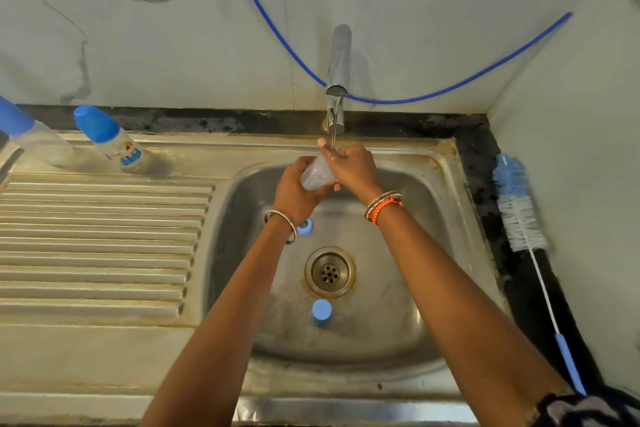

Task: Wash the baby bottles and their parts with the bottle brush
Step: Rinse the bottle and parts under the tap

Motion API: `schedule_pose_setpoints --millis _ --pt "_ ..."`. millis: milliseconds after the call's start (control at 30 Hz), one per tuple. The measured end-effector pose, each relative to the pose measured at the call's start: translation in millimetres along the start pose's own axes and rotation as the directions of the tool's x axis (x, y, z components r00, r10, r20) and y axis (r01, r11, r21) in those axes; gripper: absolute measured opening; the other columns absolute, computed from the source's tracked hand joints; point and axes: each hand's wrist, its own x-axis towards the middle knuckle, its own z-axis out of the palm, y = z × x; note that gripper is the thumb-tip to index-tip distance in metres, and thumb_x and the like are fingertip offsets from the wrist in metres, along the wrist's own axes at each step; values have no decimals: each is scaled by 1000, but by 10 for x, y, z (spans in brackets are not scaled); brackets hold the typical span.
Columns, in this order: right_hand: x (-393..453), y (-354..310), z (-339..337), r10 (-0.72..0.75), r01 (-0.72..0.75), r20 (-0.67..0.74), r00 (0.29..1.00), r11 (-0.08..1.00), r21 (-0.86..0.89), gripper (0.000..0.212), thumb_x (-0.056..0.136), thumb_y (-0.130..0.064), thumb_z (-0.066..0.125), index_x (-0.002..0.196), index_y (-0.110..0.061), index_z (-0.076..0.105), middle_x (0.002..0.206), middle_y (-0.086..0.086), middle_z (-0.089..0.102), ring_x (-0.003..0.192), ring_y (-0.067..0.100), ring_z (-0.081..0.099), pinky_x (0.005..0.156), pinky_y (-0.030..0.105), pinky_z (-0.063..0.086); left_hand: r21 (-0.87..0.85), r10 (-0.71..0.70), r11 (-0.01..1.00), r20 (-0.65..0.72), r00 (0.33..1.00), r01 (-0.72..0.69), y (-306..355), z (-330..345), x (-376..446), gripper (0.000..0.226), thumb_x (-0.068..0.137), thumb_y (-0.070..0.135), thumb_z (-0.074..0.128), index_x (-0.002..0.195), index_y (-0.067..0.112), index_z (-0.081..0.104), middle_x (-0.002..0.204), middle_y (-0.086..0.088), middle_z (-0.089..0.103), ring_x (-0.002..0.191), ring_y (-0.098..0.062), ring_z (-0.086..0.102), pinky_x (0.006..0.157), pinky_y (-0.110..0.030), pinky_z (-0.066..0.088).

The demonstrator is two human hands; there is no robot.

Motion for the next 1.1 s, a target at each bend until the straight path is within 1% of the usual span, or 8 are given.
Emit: schedule_pose_setpoints --millis 167,233,300,367,533,733,967,1100 --pt "-92 -167 -53 46 -64 135 990 990 128 39 99 -37 46 80 -7 63 78 8 63 72 21 60 58 25 47 143 89 986 -19 996 -85 5 -76 4 54 71 21 81 117 15 53 111 -6 56 100 -22 55 87 -35 49" --pt "-121 -161 -76 37 -96 224 974 960 262 29 99 -22 47 100 2 64 94 18 66 85 29 64 72 33 53 -243 -64 967 39 997 71 39 -222 -12 44 79 17 74 115 17 50 110 -6 55 96 -24 58 79 -38 55" --pt "-136 -134 -117 52 -160 249 967 885 438 26 97 -14 48 111 4 61 112 20 64 103 31 62 92 40 51 -598 -236 715 280 930 361 55 -370 -35 41 86 30 65 120 16 47 110 -9 55 88 -22 63 69 -37 58" --pt "-165 -162 -147 57 -147 200 978 870 471 26 95 -17 51 106 3 63 103 12 65 102 27 60 90 36 51 -573 -227 682 425 876 455 52 -476 -78 47 89 37 60 125 12 45 103 -12 60 79 -20 67 62 -31 58" --pt "-172 -281 -71 181 -131 -151 972 947 294 48 96 -40 50 96 6 65 98 21 67 92 34 64 83 40 53 -600 -57 737 403 913 311 132 -494 -114 46 86 -9 55 123 13 40 104 -12 58 76 -17 67 62 -24 58" --pt "-214 -239 -19 63 -183 262 963 866 466 23 101 -23 41 101 -8 59 113 11 60 108 26 57 85 33 53 -683 -48 688 292 955 243 -26 -626 -99 45 84 -15 54 115 16 46 117 -11 51 99 -25 59 72 -27 59" --pt "-155 -285 18 117 -97 -49 992 947 306 43 99 -33 46 105 7 62 98 19 65 86 27 65 76 37 57 -740 19 631 318 948 235 14 -646 -92 34 80 -4 64 103 16 50 117 -6 52 102 -26 61 77 -31 59" --pt "-105 -253 -26 123 -189 165 979 854 485 33 97 -29 51 111 0 59 108 14 64 101 27 64 86 39 55 -702 142 711 212 967 49 -89 -635 -71 55 56 1 77 103 15 51 119 -5 53 111 -25 56 76 -30 58"
